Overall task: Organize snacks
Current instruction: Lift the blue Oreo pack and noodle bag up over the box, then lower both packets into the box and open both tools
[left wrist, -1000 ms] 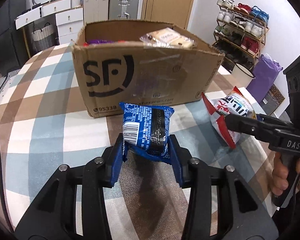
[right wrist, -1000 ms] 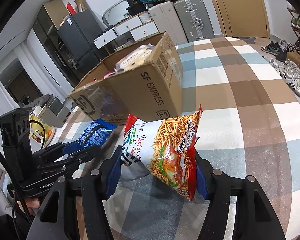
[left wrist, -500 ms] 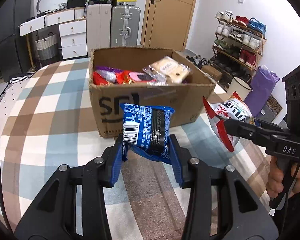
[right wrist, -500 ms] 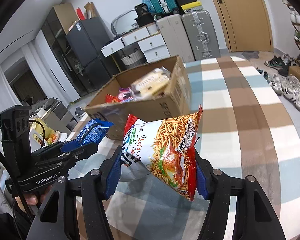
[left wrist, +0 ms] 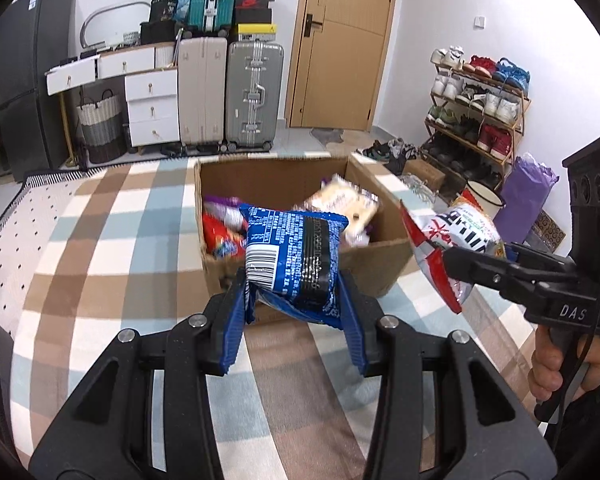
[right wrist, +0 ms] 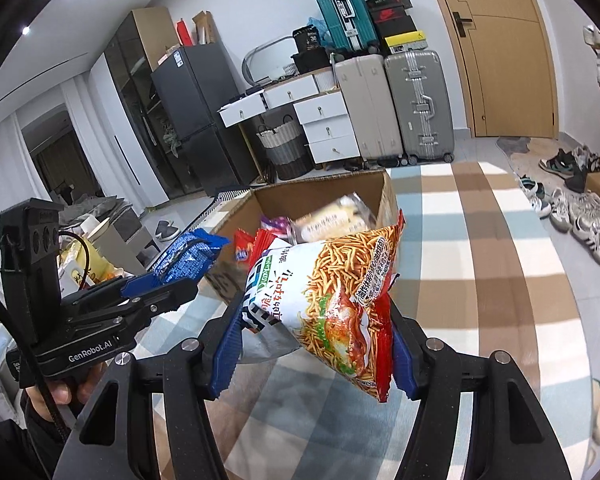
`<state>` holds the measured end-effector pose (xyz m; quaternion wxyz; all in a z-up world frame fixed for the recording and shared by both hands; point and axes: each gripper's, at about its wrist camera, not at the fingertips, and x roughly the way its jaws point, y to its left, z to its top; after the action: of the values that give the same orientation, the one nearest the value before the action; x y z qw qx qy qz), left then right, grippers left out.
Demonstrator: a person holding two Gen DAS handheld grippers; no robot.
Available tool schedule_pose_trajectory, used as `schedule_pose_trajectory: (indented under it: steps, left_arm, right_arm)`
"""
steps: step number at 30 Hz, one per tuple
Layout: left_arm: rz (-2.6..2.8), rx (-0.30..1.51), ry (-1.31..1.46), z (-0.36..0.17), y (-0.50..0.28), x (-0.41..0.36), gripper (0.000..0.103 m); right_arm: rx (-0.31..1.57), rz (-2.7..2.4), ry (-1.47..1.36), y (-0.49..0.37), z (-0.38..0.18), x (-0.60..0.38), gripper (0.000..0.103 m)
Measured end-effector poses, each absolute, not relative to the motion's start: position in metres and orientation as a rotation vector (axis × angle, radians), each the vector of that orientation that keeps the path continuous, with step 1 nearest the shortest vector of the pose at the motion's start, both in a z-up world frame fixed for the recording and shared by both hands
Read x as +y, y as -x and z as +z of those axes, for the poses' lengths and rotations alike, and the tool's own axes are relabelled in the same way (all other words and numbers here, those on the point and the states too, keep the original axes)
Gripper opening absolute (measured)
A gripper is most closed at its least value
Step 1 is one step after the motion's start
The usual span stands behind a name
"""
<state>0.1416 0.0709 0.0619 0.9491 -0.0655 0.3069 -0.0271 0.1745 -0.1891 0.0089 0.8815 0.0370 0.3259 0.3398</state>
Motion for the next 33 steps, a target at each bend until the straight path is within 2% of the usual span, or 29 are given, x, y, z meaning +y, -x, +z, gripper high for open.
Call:
schedule_pose_trajectory:
  steps: [14,33]
  left_arm:
    - [-0.019,0.572,0.130,0.099,-0.160,0.084,0.040]
    - [0.013,0.605,0.139,0.071,-0.236,0.098,0.040]
  right_arm:
    - [0.649,0.721,-0.033,-0.200,0.036,-0.165,0.063]
    - [0.703,0.702,0.016,-0.267,0.018,-0.128,0.063]
